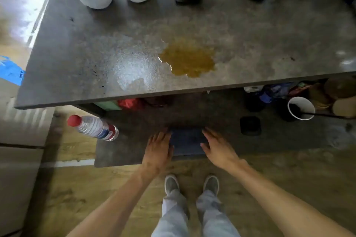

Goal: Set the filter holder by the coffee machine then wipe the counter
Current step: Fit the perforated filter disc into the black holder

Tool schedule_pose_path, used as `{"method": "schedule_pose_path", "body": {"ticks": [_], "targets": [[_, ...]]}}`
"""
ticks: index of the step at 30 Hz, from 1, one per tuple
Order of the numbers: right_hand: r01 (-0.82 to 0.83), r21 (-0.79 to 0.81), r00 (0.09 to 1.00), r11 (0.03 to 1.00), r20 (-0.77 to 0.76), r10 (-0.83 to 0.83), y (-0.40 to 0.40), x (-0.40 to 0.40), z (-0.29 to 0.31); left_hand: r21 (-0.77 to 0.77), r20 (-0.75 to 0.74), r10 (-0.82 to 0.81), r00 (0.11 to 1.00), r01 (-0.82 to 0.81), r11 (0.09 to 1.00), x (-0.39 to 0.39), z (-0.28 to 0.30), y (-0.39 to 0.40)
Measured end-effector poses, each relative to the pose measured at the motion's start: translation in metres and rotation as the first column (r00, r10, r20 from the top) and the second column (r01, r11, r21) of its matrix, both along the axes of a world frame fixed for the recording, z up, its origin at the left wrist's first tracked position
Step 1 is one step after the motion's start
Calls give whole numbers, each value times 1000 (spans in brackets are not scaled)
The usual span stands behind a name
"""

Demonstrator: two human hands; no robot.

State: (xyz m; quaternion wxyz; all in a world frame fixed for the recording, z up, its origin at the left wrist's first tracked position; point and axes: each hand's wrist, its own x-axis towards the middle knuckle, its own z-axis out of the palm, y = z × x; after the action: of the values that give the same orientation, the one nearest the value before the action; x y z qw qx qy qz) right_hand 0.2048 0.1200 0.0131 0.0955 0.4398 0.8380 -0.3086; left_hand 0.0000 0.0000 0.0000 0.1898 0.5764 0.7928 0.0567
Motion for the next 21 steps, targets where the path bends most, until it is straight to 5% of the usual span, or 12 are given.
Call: {"method": "schedule_pose_path", "body": {"ticks": [6, 14, 21], "targets": [[-17, -83, 992, 996, 121, 27, -7, -20, -24, -274, -43, -110, 993, 94, 957, 1, -15, 2], [-36, -55, 986, 998, 159, 44, -20, -8, -30, -212, -31, -141, 989, 132, 968, 5, -16, -19], [107, 74, 992, 991, 52, -111, -21, 24, 15, -85, -21, -172, 985, 170, 982, 35, 8, -3]]}}
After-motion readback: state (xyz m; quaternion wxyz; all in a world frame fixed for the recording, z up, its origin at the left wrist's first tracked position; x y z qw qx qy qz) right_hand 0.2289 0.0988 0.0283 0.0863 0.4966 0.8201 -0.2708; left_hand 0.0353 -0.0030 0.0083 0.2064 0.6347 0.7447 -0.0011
